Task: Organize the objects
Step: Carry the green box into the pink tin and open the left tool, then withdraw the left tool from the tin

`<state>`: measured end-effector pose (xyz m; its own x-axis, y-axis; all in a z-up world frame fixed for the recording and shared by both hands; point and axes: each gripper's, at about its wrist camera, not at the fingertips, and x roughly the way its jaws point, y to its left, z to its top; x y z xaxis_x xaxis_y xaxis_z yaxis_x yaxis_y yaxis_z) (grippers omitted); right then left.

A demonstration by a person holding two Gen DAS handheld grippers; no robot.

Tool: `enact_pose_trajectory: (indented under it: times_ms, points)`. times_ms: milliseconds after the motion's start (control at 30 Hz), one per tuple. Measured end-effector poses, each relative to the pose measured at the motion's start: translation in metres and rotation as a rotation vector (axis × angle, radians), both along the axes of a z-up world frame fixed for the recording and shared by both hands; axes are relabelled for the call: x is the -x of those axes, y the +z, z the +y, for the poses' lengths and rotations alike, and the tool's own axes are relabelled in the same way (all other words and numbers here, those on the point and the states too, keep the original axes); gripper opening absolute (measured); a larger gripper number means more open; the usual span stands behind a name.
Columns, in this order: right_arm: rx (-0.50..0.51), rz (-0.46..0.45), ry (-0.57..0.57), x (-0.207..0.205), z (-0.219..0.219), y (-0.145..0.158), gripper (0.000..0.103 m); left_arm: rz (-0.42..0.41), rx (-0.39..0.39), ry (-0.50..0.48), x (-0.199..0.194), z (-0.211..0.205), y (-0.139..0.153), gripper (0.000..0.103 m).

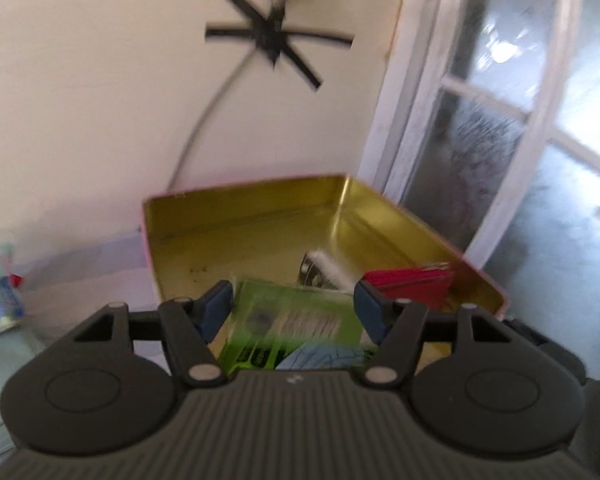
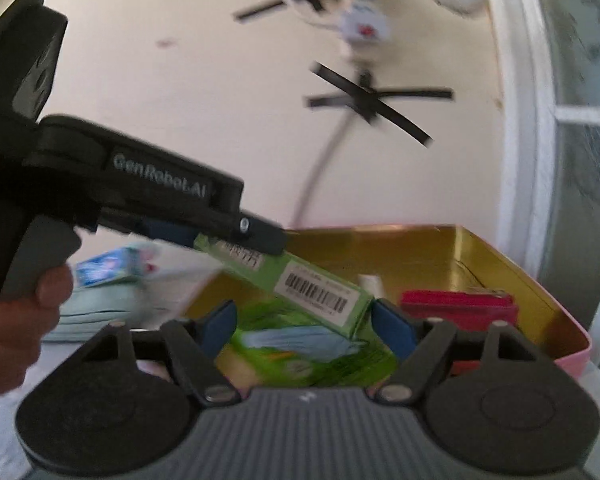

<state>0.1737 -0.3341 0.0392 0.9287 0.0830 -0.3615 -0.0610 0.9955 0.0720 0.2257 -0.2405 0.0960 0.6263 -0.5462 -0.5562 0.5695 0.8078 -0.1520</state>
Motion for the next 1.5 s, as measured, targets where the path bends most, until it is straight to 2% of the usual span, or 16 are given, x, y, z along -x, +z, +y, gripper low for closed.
enact_pose_trajectory:
  times_ms: [67,133,233,333,467,600,667,933,1233,1500]
  points:
    - [0.027,-0.019,-0.045,-0.004,-0.007,-0.007,0.084,-0.006,-0.045,0.031,-0.009,-0.013,-0.011,0.068]
    - [-0.001,-0.019,-0.057,-0.010,-0.014,-0.013,0.084,0.001,-0.083,0.055,-0.016,-0.021,-0.022,0.069]
    - [-0.030,-0.016,-0.050,-0.009,-0.020,-0.016,0.085,0.002,-0.079,0.081,-0.018,-0.021,-0.029,0.070]
    - [0.006,-0.035,-0.075,-0.004,-0.018,-0.015,0.090,-0.035,-0.109,0.106,-0.012,-0.025,-0.026,0.070]
    - [0.129,-0.071,-0.145,0.003,-0.008,-0.015,0.091,-0.098,-0.171,0.134,-0.002,-0.033,-0.023,0.071]
    - [0.114,-0.096,-0.103,0.008,-0.004,-0.014,0.092,-0.140,-0.198,0.149,0.003,-0.034,-0.018,0.071]
    - [0.147,-0.093,-0.109,0.008,0.001,-0.015,0.092,-0.151,-0.207,0.149,0.004,-0.034,-0.018,0.071]
    - [0.183,-0.110,-0.201,0.006,-0.002,-0.017,0.095,-0.132,-0.215,0.165,0.003,-0.034,-0.024,0.071]
    - [0.087,-0.129,-0.190,0.008,-0.016,-0.014,0.097,-0.109,-0.201,0.187,0.012,-0.026,-0.029,0.071]
    - [0.040,-0.126,-0.182,0.008,-0.021,-0.016,0.099,-0.098,-0.139,0.224,0.025,-0.010,-0.026,0.071]
